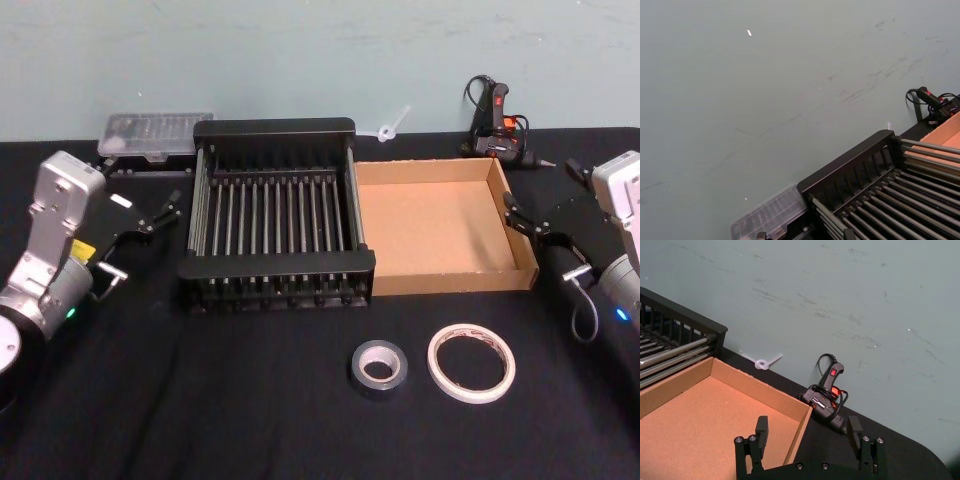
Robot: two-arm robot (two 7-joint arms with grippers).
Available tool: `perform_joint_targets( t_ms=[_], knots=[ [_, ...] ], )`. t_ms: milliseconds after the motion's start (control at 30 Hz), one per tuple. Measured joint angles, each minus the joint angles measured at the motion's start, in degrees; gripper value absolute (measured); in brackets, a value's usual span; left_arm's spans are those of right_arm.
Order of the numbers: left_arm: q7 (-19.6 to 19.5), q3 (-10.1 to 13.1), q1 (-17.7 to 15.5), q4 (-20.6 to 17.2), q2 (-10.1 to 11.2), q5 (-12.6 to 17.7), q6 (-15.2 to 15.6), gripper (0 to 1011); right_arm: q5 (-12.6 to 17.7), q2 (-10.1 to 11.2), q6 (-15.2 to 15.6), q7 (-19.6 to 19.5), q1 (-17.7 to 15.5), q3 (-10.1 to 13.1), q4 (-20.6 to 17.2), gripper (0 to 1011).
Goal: Pick up the white tape and place it into the black box , Pick up the silver tape and place it into the brown box.
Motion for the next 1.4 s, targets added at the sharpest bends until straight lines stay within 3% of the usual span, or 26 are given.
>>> perform_joint_targets(
  t_ms=[1400],
  knots=[
    [0.00, 0.00, 0.00, 0.00, 0.00, 0.00, 0.00, 1001, 0.00, 0.00, 0.00, 0.00, 0.00, 0.00, 0.00, 1002]
  ],
)
